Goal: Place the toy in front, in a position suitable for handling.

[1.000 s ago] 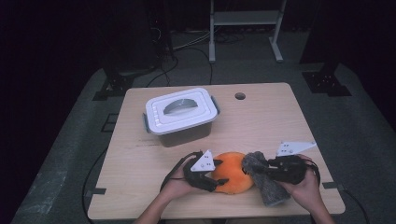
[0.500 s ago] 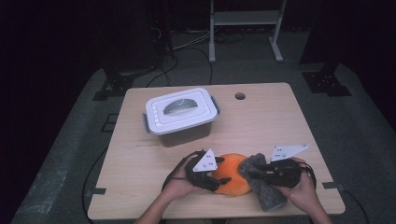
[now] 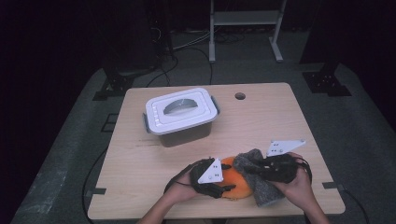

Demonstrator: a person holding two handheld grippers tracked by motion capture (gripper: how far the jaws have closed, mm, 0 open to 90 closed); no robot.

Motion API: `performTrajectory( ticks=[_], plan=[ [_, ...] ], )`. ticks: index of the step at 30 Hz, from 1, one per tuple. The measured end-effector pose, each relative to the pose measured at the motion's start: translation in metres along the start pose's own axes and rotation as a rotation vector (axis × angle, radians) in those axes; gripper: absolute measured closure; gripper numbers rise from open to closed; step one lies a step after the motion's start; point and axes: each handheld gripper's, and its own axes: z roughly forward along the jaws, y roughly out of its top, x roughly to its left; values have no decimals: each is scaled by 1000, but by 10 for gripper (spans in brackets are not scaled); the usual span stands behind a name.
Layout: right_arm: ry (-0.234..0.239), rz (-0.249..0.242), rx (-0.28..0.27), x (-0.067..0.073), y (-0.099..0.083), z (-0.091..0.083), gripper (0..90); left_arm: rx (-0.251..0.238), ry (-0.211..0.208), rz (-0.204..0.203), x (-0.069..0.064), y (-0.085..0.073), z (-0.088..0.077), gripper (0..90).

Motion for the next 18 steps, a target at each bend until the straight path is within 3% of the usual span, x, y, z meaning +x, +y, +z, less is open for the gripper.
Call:
performTrajectory(
  ticks=[4,9,15,18],
  plan=[
    [25,49,-5,-13,-12,-2,731,-2,0,-4,1,-1,0,385],
    [-9,99,14,-25,-24,-13,731,-1,-3,1,0,1,0,387],
    [7,68,-65,-13,-8,-16,731,-36,-41,1,-3,2,2,404],
    [-4,41,-48,-7,1,-7,731,-39,-46,13,-4,2,2,405]
  ],
)
